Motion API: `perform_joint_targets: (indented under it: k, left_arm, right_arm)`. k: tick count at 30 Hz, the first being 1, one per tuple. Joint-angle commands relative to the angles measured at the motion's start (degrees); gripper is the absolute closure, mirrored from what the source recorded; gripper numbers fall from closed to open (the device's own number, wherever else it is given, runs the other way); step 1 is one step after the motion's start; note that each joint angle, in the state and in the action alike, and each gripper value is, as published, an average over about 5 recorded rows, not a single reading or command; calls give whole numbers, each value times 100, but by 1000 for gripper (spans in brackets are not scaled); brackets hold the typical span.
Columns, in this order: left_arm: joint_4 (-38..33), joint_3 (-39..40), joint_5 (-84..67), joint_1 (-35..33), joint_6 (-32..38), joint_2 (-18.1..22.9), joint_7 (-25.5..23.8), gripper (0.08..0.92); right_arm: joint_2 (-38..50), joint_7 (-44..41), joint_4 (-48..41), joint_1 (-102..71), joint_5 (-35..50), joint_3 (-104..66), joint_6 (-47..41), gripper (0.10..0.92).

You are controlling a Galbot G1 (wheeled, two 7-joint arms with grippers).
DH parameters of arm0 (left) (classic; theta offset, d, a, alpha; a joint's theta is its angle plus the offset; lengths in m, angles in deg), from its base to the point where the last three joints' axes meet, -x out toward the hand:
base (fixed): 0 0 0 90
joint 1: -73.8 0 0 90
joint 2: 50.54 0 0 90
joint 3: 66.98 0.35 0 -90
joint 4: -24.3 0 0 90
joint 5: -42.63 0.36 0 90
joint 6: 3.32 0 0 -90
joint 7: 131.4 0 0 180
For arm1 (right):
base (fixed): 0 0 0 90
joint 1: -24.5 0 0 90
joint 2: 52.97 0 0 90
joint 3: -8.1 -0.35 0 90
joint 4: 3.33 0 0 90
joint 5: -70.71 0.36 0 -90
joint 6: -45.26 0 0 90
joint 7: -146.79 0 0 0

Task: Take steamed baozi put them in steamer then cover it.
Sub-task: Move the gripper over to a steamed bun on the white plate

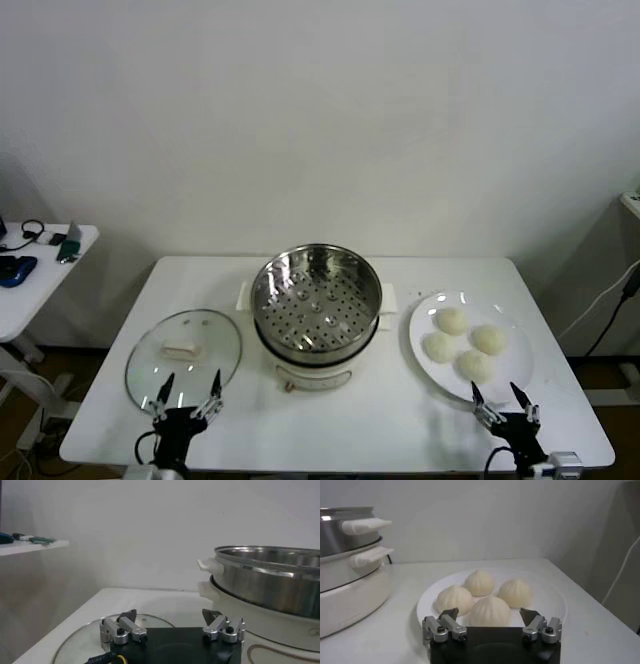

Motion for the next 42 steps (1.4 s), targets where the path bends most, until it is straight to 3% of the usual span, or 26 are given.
perform_joint_targets:
  k: [1, 5, 9, 14, 20, 25, 28, 34, 42]
  left_arm:
    - [-18, 46, -2, -5, 17, 6, 15, 177]
    - [-72, 66, -9, -37, 16, 1, 15, 177]
    - [-128, 63, -15, -50, 17, -34, 16, 177]
    - [-164, 47, -24, -77, 53, -51, 33, 177]
    - [-180, 71, -22, -156, 114, -52, 36, 177]
    - [-195, 56, -2, -208, 160, -69, 33, 177]
    - [-212, 27, 10, -212, 168, -76, 30, 177]
    - [-205, -5, 9, -167, 188, -87, 29, 177]
    - [-195, -81, 7, -128, 245, -72, 26, 177]
  right_arm:
    - [506, 41, 179, 1121, -178, 7, -1361, 203]
    - [1078, -131, -236, 2251, -208, 364, -1600, 203]
    - [2020, -850, -885, 3450, -463, 1261, -1821, 203]
    - [3291, -2261, -1462, 4787, -1229, 2782, -1944, 203]
    - [3977, -4064, -2428, 6937, -2211, 5070, -1044, 203]
    - [3873, -5757, -3317, 9362, -2517, 7520, -146, 203]
    - [3625, -6324, -3697, 10520, -2471, 8834, 37, 203]
    - [2761, -6711, -4501, 11943, -1975, 10600, 71, 203]
    - [1748, -6648, -5230, 11678, -1718, 11077, -103, 203]
